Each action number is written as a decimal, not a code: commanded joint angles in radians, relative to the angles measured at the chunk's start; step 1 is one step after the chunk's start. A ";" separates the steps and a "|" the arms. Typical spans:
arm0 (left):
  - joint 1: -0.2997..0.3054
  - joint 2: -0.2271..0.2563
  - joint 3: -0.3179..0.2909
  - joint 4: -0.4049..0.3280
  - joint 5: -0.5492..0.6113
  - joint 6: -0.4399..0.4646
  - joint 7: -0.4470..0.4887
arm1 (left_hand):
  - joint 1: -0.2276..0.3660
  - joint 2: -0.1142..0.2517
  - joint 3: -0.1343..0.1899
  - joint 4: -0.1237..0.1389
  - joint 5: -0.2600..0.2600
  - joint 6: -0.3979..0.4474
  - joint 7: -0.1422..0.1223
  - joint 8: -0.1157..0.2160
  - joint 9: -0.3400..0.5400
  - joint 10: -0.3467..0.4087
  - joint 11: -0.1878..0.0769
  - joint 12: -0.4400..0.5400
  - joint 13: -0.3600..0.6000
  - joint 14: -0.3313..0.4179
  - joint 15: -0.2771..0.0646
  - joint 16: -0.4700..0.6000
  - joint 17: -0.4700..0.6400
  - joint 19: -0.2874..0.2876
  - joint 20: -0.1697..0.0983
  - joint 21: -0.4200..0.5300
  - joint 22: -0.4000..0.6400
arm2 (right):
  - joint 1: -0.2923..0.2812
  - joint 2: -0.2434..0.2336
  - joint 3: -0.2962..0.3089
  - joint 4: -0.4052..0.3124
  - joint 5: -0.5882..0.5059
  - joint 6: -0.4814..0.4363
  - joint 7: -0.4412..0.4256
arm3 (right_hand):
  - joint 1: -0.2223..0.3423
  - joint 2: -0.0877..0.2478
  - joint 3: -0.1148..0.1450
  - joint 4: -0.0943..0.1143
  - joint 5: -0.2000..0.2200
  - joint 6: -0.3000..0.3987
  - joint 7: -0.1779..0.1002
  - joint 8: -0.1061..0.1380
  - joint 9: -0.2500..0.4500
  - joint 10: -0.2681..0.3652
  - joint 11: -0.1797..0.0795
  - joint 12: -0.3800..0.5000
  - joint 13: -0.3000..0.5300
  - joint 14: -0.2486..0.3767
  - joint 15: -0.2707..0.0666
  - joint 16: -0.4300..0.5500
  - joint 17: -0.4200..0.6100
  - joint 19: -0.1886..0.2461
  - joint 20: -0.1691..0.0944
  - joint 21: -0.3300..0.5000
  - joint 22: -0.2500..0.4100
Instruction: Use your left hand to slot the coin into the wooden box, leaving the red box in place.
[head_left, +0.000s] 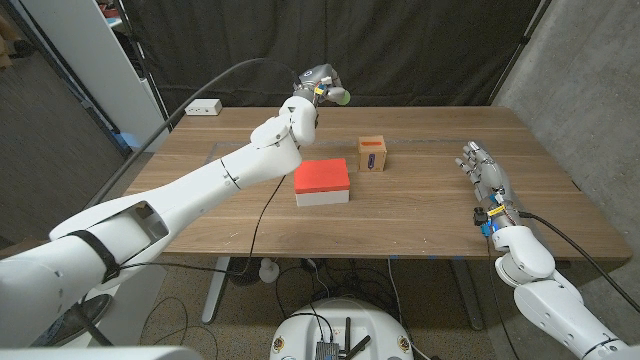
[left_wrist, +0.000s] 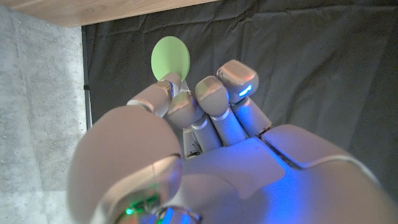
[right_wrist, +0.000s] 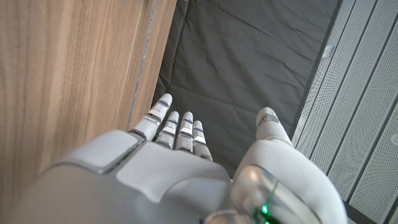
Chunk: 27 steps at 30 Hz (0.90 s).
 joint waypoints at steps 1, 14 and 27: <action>-0.051 -0.055 0.087 0.071 0.174 0.008 -0.101 | 0.012 0.000 -0.008 0.000 0.005 0.148 0.040 0.009 0.006 0.004 0.001 -0.001 0.001 0.003 0.001 0.003 0.005 -0.001 -0.054 0.005 0.003 | -0.009 0.005 0.007 0.002 0.003 0.007 -0.003 | 0.006 0.001 0.004 0.006 0.006 0.006 0.005 0.000 0.005 0.010 0.001 0.003 0.004 0.004 -0.002 0.004 0.001 0.009 -0.001 0.001 0.003; -0.036 -0.136 0.097 0.156 0.240 0.004 -0.146 | 0.013 -0.002 -0.008 0.000 0.006 0.152 0.041 0.004 0.006 0.004 0.003 0.000 0.003 0.003 0.001 0.002 0.005 -0.002 -0.054 0.004 0.003 | -0.016 0.006 0.016 0.003 0.010 0.008 -0.003 | 0.007 0.001 0.004 0.006 0.006 0.007 0.006 0.000 0.005 0.009 0.001 0.002 0.004 0.005 -0.001 0.005 0.001 0.009 -0.001 0.001 0.003; -0.049 -0.208 0.125 0.222 0.270 0.067 -0.191 | 0.015 -0.004 -0.008 0.001 0.008 0.163 0.042 -0.004 -0.002 0.001 0.001 0.003 0.011 0.001 0.000 0.001 0.005 -0.002 -0.054 0.004 0.003 | -0.023 0.010 0.022 0.012 0.015 0.020 0.005 | 0.008 0.001 0.003 0.006 0.006 0.007 0.006 -0.001 0.005 0.011 0.001 0.002 0.004 0.004 -0.002 0.004 0.001 0.010 0.000 0.001 0.003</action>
